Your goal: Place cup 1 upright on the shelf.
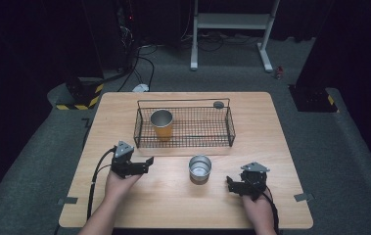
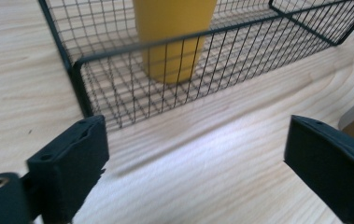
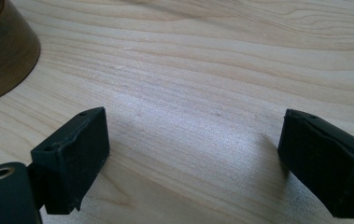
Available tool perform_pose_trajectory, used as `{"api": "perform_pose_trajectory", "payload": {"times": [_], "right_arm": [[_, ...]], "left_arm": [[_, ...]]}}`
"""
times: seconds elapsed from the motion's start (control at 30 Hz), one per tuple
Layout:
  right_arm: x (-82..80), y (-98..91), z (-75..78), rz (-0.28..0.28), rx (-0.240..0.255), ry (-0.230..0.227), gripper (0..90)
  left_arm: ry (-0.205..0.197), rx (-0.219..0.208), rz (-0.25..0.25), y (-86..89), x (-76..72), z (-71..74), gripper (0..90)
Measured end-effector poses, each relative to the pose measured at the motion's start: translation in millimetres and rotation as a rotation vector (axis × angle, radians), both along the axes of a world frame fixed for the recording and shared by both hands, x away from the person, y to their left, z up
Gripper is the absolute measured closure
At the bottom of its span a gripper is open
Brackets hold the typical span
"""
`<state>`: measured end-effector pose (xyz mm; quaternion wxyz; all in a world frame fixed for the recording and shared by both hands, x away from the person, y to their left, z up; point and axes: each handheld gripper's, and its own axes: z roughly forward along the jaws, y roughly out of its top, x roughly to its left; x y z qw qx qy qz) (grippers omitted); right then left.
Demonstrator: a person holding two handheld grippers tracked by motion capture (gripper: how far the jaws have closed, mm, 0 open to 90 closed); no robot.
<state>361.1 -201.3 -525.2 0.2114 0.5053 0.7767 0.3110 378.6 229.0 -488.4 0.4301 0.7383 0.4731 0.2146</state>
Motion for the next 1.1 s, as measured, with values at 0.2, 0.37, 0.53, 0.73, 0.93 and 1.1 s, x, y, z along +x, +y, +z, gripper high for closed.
{"api": "perform_pose_trajectory", "payload": {"times": [0.2, 0.37, 0.53, 0.73, 0.93, 1.1], "right_arm": [[0.0, 0.0, 0.0, 0.0, -0.001, 0.0, 8.8], [-0.1, 0.2, 0.0, -0.002, 0.002, 0.0, 8.8], [-0.1, 0.3, 0.0, -0.003, 0.002, 0.0, 8.8], [0.0, 0.2, 0.0, -0.002, 0.002, 0.0, 8.8], [0.0, 0.2, 0.0, -0.002, 0.002, 0.0, 8.8], [-0.8, 0.7, 0.1, -0.001, 0.002, 0.002, 9.2]], "left_arm": [[0.026, 0.023, -0.009, 7.7, -11.7, -10.6, 8.3], [0.055, 0.037, -0.014, 15.6, -22.1, -18.7, 7.6], [0.089, 0.05, -0.018, 24.7, -31.7, -26.5, 6.7], [0.135, 0.105, -0.038, 25.6, -41.1, -34.7, 4.6], [0.152, 0.106, -0.028, 23.8, -43.0, -39.7, 4.5], [0.133, 0.179, -0.021, 15.3, -44.6, -41.9, 3.5]]}}
